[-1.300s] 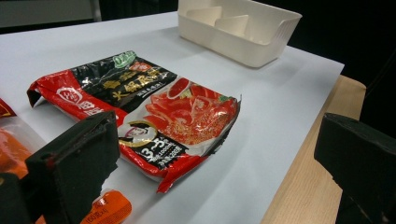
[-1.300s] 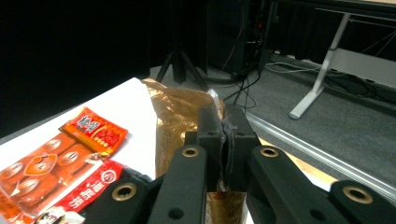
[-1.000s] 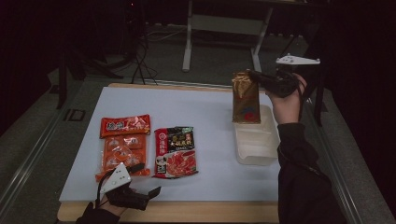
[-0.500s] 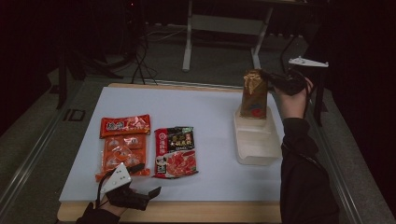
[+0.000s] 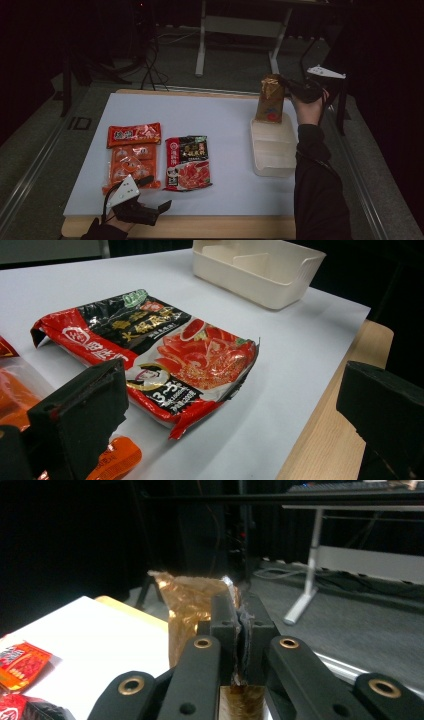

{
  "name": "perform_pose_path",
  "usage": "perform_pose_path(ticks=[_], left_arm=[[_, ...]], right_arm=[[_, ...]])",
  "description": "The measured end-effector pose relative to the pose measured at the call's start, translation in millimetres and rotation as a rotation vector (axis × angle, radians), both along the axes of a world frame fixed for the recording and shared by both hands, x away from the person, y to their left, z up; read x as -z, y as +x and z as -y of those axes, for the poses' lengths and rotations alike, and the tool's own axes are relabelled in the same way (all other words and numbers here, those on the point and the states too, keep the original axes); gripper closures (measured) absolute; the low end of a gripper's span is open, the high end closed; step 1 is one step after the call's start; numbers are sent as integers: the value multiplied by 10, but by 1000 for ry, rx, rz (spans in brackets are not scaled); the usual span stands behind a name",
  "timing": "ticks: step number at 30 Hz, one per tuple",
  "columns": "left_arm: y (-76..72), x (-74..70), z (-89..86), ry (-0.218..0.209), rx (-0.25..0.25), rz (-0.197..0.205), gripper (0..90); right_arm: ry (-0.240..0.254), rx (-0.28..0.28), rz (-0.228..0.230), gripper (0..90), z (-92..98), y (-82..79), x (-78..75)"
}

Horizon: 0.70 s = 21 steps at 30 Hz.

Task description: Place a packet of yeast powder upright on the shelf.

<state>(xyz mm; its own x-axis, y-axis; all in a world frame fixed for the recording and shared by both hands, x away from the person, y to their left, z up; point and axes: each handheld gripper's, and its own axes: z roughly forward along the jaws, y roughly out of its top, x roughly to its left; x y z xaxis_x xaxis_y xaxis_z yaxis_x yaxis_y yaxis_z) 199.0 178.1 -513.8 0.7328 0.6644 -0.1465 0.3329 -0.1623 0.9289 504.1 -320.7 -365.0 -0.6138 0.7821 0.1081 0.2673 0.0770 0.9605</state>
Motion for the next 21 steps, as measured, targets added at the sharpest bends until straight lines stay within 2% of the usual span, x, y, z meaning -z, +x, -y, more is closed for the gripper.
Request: perform_pose_path(ticks=[4, 7, 9, 11, 21], left_arm=[[-5, 2, -1, 1, -2, -1, 5], [-5, 2, -2, 1, -2, -2, 5], [-5, 2, -1, 3, -2, -1, 5], [-6, 2, 0, 2, 0, -1, 6], [-7, -3, -7, 4, 1, 1, 5]], right_arm=[[-28, -2, 10, 868, -3, 31, 91], [-46, -1, 1, 868, -17, 46, 134], [-28, -10, -17, 868, -22, 57, 165], [-39, -16, -12, 868, -41, 56, 185], [-23, -46, -103, 867, -122, 45, 266]])
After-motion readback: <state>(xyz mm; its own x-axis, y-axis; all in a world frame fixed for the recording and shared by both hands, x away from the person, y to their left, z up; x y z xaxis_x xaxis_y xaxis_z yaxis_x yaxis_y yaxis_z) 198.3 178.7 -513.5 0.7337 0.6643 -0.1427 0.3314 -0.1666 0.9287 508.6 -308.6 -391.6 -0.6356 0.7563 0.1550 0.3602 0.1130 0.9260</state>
